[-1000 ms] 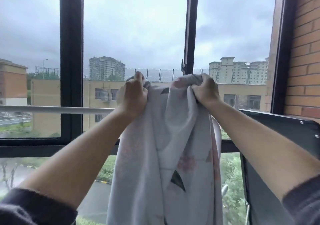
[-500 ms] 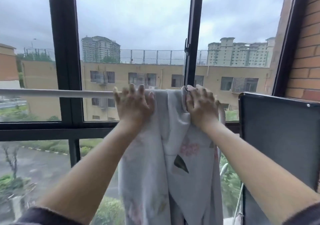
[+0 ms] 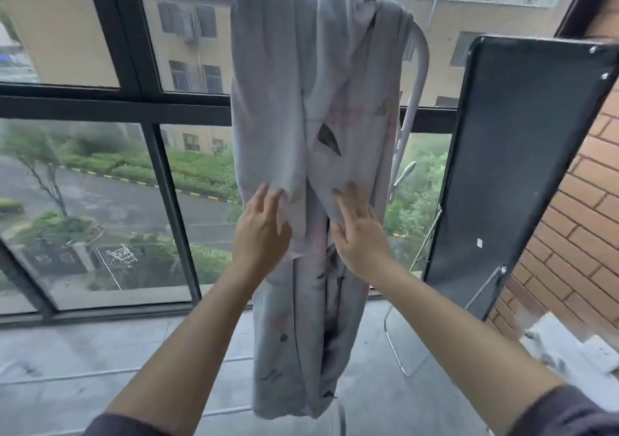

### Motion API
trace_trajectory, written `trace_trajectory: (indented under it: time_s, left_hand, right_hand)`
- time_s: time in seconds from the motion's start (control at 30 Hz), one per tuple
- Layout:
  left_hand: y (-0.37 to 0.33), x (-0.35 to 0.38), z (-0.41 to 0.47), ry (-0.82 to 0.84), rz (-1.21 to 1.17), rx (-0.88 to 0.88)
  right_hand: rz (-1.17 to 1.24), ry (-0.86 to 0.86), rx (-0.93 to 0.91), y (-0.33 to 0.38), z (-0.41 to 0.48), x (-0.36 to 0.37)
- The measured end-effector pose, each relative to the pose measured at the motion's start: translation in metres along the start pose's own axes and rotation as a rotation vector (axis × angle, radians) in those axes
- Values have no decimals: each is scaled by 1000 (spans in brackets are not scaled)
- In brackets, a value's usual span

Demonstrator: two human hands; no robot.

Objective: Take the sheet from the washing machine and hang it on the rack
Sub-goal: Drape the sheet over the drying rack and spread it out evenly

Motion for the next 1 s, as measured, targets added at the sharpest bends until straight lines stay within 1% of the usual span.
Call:
trace_trajectory:
  time_s: [0.07,0.17,0.3,0.4,0.57,0.7,0.8,1.0]
  left_hand:
    - [3,4,-45,83,40,-84]
    - [-4,1,-98,147,75,-143]
    - [-26,-14,-147,128,58,-147]
    - [-34,-24,-167,125,59,-145]
    - [-41,-37,-175,151,91,-164]
    - [-45,-39,-151,159,82,-154]
    - [-49,-42,-118,142,53,-158]
    - [-42,-52,-19,12,-98,-195]
  right_hand:
    - [22,126,26,-7,-46,8]
    - [28,270,50,-17,-101,9]
    - [38,333,74,-23,-147,0]
    - [46,367,98,-25,-165,-5]
    - [84,338,105,-24,-168,-15]
    - [102,286,88,-17,-143,-21]
    - [120,229,87,-11,-111,-28]
    - [154,92,54,15,-25,-35]
Point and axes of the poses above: each hand's wrist, its own z-axis towards the middle knuckle, its own x-axis out of the palm, y = z × x, the point moved 5 cm from there along z, towards the middle knuckle, and after that the axes turned 9 degrees about -y, right-handed, at the moved point
